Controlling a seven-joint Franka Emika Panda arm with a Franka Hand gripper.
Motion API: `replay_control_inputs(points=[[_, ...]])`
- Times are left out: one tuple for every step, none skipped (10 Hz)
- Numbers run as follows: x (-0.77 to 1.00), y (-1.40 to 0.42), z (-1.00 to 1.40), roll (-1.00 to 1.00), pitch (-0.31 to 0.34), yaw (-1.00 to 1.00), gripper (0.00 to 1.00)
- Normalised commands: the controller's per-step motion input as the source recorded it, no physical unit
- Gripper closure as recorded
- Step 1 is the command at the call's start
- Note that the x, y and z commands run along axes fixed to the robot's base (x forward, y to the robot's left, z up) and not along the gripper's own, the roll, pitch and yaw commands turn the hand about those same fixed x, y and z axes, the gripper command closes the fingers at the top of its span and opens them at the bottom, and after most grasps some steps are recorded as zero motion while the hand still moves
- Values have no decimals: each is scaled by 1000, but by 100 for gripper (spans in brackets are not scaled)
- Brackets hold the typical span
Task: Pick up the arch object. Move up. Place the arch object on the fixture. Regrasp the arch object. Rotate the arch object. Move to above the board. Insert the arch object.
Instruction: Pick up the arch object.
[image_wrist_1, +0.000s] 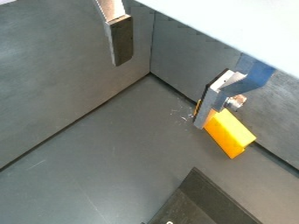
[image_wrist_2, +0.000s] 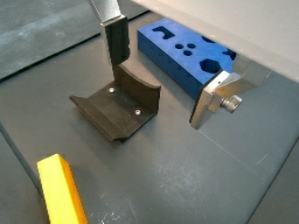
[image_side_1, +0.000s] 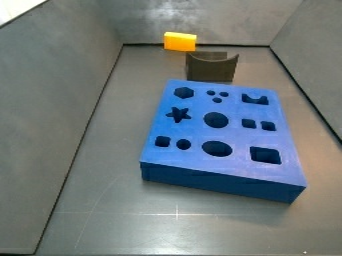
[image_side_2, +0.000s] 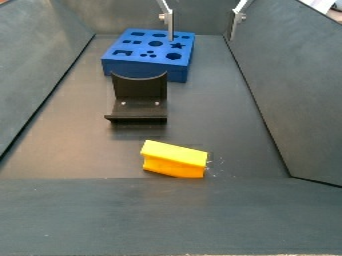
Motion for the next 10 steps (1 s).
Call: replay_control_inputs(points=[[-46, 183, -194, 50, 0, 340, 0], [54, 286, -337, 84, 19, 766, 0], [203, 177, -400, 53, 0, 749, 0], [420, 223, -337, 44, 13, 529, 0], [549, 254, -297, 83, 54, 446, 0], [569, 254, -303, 91, 50, 446, 0], [603, 269, -226, 127, 81, 411, 0], [600, 280, -194, 134, 93, 403, 0], [606, 277, -217, 120, 100, 391, 0], [554, 391, -523, 44, 41, 354, 0]])
